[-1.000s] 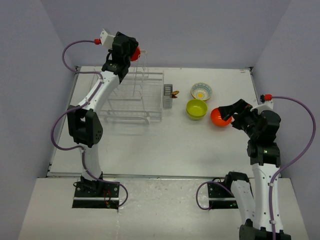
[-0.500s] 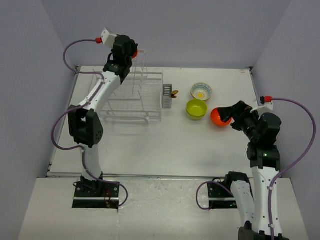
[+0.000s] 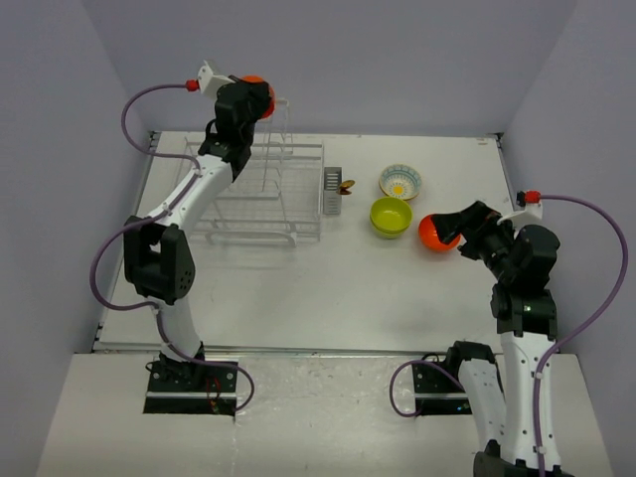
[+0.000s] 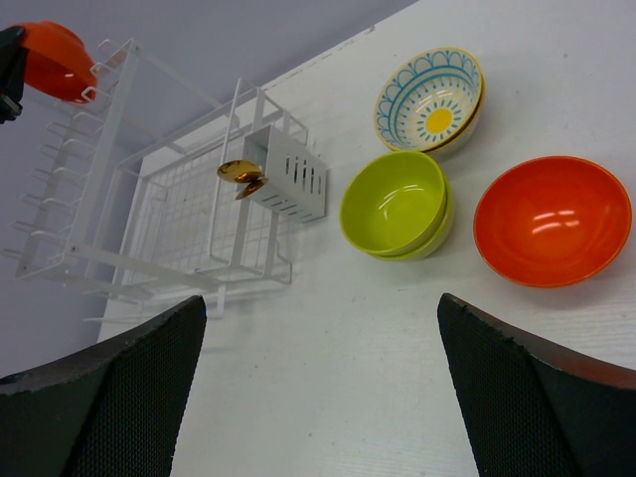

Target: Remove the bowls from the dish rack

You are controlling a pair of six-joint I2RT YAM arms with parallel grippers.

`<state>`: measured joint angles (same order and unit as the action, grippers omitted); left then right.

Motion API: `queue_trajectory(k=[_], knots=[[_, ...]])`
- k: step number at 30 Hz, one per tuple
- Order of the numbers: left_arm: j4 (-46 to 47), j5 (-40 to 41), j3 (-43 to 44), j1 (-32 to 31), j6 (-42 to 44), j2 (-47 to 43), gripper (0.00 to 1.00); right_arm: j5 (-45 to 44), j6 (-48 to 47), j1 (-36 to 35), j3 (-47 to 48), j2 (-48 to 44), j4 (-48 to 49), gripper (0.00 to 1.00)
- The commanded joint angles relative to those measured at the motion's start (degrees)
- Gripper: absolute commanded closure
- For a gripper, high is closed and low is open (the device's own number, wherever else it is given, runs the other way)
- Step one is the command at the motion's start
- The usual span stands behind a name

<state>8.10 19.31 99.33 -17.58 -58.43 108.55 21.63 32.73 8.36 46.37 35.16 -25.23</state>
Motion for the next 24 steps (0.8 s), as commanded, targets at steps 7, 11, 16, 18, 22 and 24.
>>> queue_trajectory(k=[7, 11, 16, 18, 22, 24], knots=[[21.95, -13.06, -2.64, -3.94, 17.73, -7.21, 1.00, 2.19, 0.76, 0.08, -0.67, 1.05, 4.05, 0.01], [24.70, -31.31, -2.48, -8.24, 34.73, -8.44, 1.00, 2.10, 3.82, 0.16, 0.21, 1.49, 4.05, 0.01], [4.06, -40.69, -8.57, -20.97, 63.22, -17.12, 1.00, -3.16, 9.63, 0.16, 3.98, -1.31, 2.30, 0.01], [1.48, -34.03, -17.19, -28.19, 74.14, -24.42, 1.00, -5.53, 9.64, 0.16, 6.18, -2.20, -0.85, 0.01], [-4.45, -30.30, -37.15, -36.71, 77.77, -34.27, 1.00, 0.91, 2.89, -0.01, 11.63, 1.31, -5.87, 0.03], [-9.83, -29.69, -39.29, -40.14, 79.87, -36.39, 1.00, 6.56, 0.50, -0.27, 12.60, 6.03, -8.93, 0.05]])
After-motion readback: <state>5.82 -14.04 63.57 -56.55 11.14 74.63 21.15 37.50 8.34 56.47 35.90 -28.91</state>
